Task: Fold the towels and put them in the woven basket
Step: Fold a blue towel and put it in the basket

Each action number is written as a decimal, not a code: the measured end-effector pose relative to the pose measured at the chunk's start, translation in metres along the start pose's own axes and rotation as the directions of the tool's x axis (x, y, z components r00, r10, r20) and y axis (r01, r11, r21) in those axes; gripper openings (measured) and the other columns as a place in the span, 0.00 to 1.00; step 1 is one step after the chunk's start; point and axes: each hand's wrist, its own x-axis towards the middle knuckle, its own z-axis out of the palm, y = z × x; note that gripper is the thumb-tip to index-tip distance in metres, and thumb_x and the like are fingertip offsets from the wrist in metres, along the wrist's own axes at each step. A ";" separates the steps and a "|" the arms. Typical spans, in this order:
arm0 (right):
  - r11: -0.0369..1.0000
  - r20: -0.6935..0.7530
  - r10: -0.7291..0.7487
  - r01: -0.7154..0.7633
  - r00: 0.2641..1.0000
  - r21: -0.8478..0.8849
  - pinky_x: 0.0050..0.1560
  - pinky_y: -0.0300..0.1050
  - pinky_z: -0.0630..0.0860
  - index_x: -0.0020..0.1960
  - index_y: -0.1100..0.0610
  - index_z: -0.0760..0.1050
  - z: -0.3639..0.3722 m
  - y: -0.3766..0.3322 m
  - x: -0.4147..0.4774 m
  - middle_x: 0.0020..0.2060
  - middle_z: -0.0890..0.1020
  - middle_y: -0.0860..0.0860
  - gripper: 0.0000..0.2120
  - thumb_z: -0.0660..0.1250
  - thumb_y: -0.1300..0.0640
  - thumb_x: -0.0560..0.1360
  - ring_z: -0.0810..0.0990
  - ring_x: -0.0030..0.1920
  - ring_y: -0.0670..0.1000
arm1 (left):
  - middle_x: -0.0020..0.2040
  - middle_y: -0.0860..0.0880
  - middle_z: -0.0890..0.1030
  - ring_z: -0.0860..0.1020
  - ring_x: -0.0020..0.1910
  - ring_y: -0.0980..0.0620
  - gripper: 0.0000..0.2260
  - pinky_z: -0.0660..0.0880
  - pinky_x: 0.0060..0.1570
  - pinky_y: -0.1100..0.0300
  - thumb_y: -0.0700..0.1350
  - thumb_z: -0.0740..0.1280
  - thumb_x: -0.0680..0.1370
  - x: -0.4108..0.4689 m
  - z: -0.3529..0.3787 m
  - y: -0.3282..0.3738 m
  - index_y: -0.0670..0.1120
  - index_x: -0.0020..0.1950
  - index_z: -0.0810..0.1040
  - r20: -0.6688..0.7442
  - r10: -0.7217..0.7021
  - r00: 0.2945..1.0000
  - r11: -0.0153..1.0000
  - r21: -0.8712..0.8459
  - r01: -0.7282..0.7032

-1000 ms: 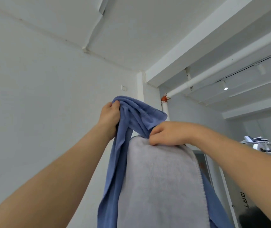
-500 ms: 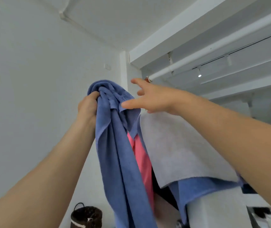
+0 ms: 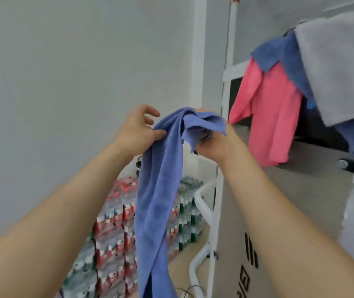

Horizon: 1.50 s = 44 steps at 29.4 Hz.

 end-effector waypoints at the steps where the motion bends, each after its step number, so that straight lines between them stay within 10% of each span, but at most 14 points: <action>1: 0.998 0.006 -0.042 0.042 0.999 -0.047 0.36 0.32 0.71 0.48 0.62 0.72 0.003 0.024 0.003 0.36 0.78 0.54 0.12 0.50 0.65 0.81 0.77 0.36 0.48 | 0.49 0.48 0.77 0.77 0.45 0.50 0.11 0.76 0.44 0.56 0.40 0.71 0.73 -0.014 -0.005 -0.019 0.53 0.50 0.74 -0.044 0.038 0.998 0.996 -0.073 -0.041; 3: 0.999 0.050 0.018 -0.016 0.999 -0.049 0.39 0.39 0.73 0.43 0.62 0.72 0.009 0.070 0.009 0.34 0.77 0.53 0.05 0.59 0.64 0.77 0.76 0.35 0.49 | 0.52 0.47 0.78 0.79 0.49 0.52 0.10 0.78 0.48 0.57 0.45 0.71 0.74 -0.046 -0.010 -0.048 0.51 0.54 0.76 0.049 0.100 0.994 0.967 -0.238 -0.086; 7: 0.962 -0.019 0.200 -0.200 0.980 -0.187 0.43 0.45 0.75 0.44 0.64 0.74 0.010 0.150 0.052 0.42 0.76 0.60 0.03 0.64 0.64 0.72 0.77 0.43 0.56 | 0.53 0.52 0.78 0.76 0.51 0.60 0.18 0.72 0.51 0.72 0.44 0.73 0.68 -0.065 -0.020 -0.109 0.51 0.58 0.78 0.121 0.199 0.973 0.971 0.111 -0.212; 11: 0.927 0.194 0.308 -0.247 0.931 -0.283 0.44 0.44 0.80 0.60 0.64 0.76 0.001 0.199 0.087 0.51 0.79 0.60 0.21 0.66 0.48 0.75 0.79 0.52 0.55 | 0.40 0.44 0.82 0.79 0.41 0.49 0.07 0.76 0.43 0.55 0.42 0.66 0.79 -0.041 -0.050 -0.183 0.44 0.45 0.82 -0.041 -0.170 0.985 0.968 -0.194 0.159; 14: 0.839 0.409 0.325 -0.061 0.853 -0.541 0.50 0.46 0.80 0.62 0.63 0.75 -0.002 0.225 0.111 0.52 0.82 0.56 0.21 0.66 0.52 0.74 0.82 0.52 0.52 | 0.37 0.45 0.82 0.79 0.35 0.51 0.12 0.75 0.34 0.61 0.46 0.62 0.81 -0.021 -0.064 -0.227 0.41 0.44 0.80 -0.010 -0.342 0.939 0.874 -0.369 0.315; 19: 0.424 0.404 0.228 0.284 0.886 -0.860 0.44 0.39 0.77 0.49 0.48 0.80 -0.007 0.259 0.203 0.41 0.82 0.43 0.09 0.70 0.60 0.72 0.80 0.42 0.42 | 0.41 0.47 0.84 0.84 0.40 0.52 0.11 0.78 0.38 0.61 0.45 0.59 0.82 0.044 -0.090 -0.288 0.41 0.49 0.78 -0.167 -0.425 0.890 0.804 -0.521 0.286; 23: 0.145 0.329 0.182 0.306 0.927 -0.941 0.36 0.45 0.65 0.34 0.61 0.69 -0.022 0.292 0.281 0.28 0.69 0.51 0.08 0.64 0.63 0.72 0.65 0.31 0.48 | 0.32 0.52 0.77 0.77 0.30 0.56 0.11 0.73 0.32 0.63 0.46 0.61 0.82 0.090 -0.128 -0.344 0.46 0.41 0.76 -0.301 -0.513 0.804 0.781 -0.552 0.292; 27: 0.248 0.208 0.032 0.194 0.978 -0.949 0.35 0.44 0.63 0.36 0.68 0.68 -0.018 0.330 0.352 0.28 0.66 0.55 0.13 0.63 0.60 0.75 0.64 0.31 0.50 | 0.39 0.50 0.78 0.77 0.41 0.53 0.07 0.74 0.46 0.58 0.45 0.62 0.80 0.126 -0.176 -0.415 0.48 0.43 0.77 -0.345 -0.605 0.717 0.717 -0.627 0.304; 32: 0.842 -0.020 0.208 -0.189 0.978 -0.506 0.38 0.46 0.71 0.41 0.64 0.74 0.022 0.388 0.411 0.31 0.73 0.61 0.08 0.70 0.60 0.70 0.74 0.34 0.55 | 0.41 0.46 0.81 0.81 0.42 0.49 0.10 0.79 0.42 0.58 0.51 0.62 0.80 0.170 -0.230 -0.513 0.44 0.48 0.77 -0.189 -0.660 0.727 0.559 -0.770 0.307; 37: 0.846 0.166 0.407 -0.302 0.898 -0.440 0.35 0.40 0.70 0.25 0.69 0.67 0.115 0.457 0.434 0.19 0.67 0.57 0.16 0.69 0.61 0.64 0.66 0.24 0.58 | 0.42 0.49 0.82 0.80 0.44 0.51 0.11 0.77 0.46 0.57 0.53 0.66 0.78 0.206 -0.287 -0.594 0.46 0.44 0.79 -0.242 -0.674 0.698 0.682 -0.568 0.461; 44: 0.963 0.126 0.260 -0.267 0.957 0.039 0.26 0.32 0.61 0.22 0.52 0.68 0.177 0.516 0.472 0.15 0.63 0.46 0.14 0.69 0.63 0.61 0.62 0.20 0.42 | 0.48 0.50 0.85 0.80 0.40 0.55 0.22 0.74 0.39 0.66 0.32 0.58 0.70 0.244 -0.397 -0.620 0.49 0.59 0.77 -0.386 -0.431 0.816 0.896 -0.288 0.337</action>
